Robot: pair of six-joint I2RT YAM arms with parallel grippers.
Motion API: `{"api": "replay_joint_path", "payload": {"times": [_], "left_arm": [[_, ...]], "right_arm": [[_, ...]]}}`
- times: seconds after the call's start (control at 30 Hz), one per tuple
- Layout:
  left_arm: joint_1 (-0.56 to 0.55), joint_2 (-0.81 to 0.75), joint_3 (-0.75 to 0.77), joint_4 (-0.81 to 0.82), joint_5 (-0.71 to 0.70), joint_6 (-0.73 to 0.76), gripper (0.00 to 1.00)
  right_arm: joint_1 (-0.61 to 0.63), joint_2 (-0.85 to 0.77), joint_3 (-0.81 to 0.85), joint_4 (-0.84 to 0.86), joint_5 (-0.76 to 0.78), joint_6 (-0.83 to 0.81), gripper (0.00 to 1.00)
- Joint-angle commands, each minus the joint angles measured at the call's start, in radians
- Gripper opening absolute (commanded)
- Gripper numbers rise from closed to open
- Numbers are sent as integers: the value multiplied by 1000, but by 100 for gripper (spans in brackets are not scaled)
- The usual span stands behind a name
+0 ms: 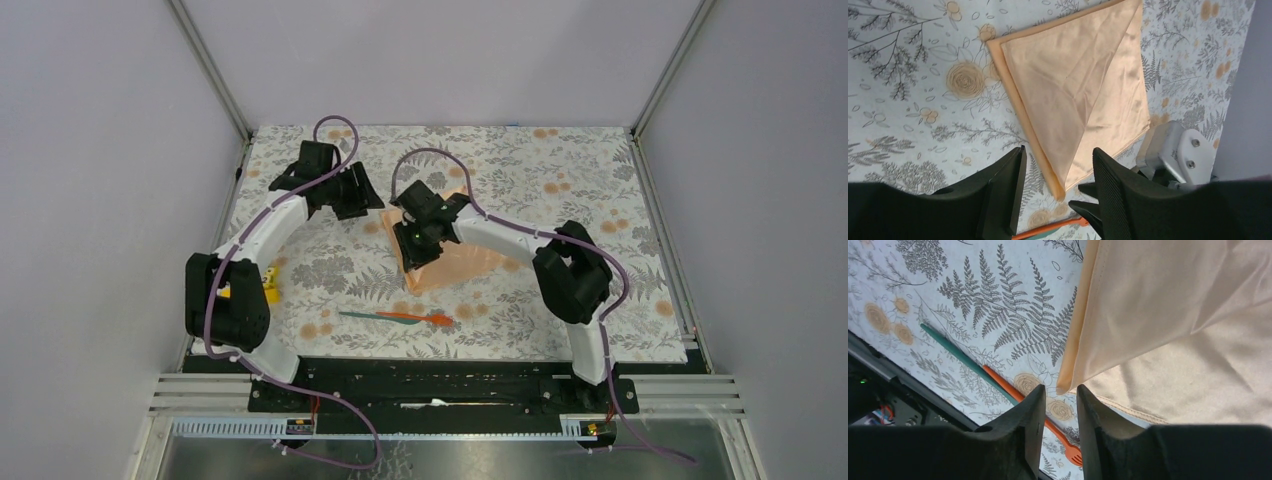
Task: Fold the napkin into a case and place the utensils inside
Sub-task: Smooth out the top corner of the smaller-rectangle-folded napkin at the center of the board, then pick up the 2/3-rectangle-folded napkin from the center of the board.
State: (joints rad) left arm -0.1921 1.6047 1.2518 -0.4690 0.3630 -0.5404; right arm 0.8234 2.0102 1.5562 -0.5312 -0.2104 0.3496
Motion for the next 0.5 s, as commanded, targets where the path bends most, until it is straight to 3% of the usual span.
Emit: {"api": "replay_joint_path", "payload": {"times": [0.0,0.17,0.3,0.47], "left_arm": [[14,-100,34,-61,-41,90,58],[24,-172,0,-59,-111,110,62],[64,-201,-24,-42,-90,108,64],[107,-212,-43,-23,-15,100,64]], "right_arm": [[44,60,110,-125,159,3,41],[77,148,229,-230,234,-27,47],[105,207,313,-308,295,-36,36],[119,228,344,-326,316,-35,39]]}}
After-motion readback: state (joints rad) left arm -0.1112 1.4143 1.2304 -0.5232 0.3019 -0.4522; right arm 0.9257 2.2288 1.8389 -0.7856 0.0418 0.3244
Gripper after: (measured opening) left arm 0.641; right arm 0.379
